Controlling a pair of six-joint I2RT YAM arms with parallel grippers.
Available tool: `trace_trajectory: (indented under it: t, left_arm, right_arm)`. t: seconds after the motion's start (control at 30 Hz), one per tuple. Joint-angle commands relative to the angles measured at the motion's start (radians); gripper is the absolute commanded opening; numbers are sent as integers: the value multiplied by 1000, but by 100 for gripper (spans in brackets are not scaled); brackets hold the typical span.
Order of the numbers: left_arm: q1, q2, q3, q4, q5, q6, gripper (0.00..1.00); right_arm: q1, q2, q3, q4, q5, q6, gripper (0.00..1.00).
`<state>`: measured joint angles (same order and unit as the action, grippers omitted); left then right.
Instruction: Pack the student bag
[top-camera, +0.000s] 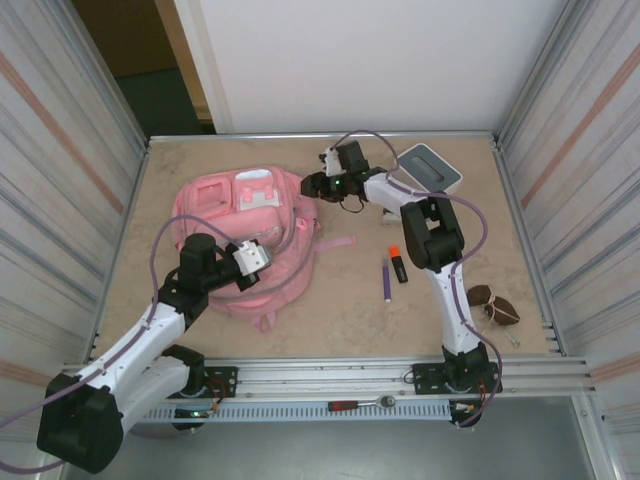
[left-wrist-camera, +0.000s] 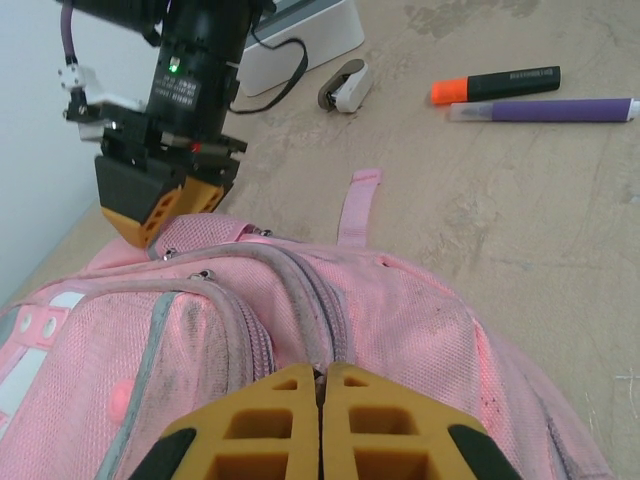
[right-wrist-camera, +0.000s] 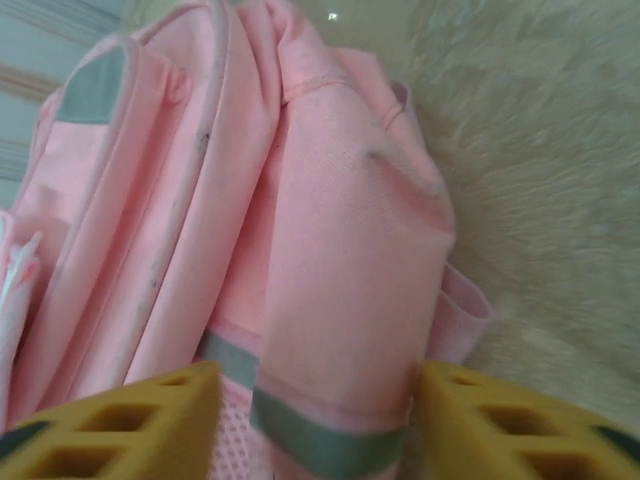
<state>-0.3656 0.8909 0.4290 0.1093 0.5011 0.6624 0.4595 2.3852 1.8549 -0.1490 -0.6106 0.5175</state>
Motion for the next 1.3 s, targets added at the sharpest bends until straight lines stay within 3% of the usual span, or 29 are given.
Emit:
trace_trajectory:
  t: [0.0, 0.13, 0.2, 0.33, 0.53, 0.77, 0.83, 0.93, 1.07, 1.27]
  left_arm:
    - [-1, 1, 18, 75, 60, -56, 0]
    - [-1, 28, 15, 121, 22, -106, 2]
    - [-1, 52, 20, 132, -28, -123, 5]
    - [26, 122, 31, 180, -158, -195, 23]
    - [119, 165, 62, 199, -348, -407, 43]
    - [159, 53, 149, -78, -725, -708, 62]
    - [160, -1, 168, -154, -742, -782, 66]
    - [160, -73, 169, -191, -674, -865, 71]
    - [129, -96, 170, -241, -648, -972, 76]
    - [-11, 85, 272, -355, -821, -925, 88]
  right_arm:
    - [-12, -16, 7, -17, -39, 32, 30]
    - [-37, -138, -156, 54, -16, 29, 5]
    - [-46, -217, -248, 80, 19, 20, 3]
    - [-57, -359, -444, 181, 82, 47, 2]
    - [0, -466, -637, 301, 159, 117, 9]
    - [131, -578, -785, 351, 271, 145, 16]
    - [188, -599, -810, 354, 281, 144, 17]
    - [269, -627, -832, 344, 285, 120, 20]
    - [301, -699, -854, 274, 356, 60, 33]
    - [303, -767, -862, 282, 390, -46, 46]
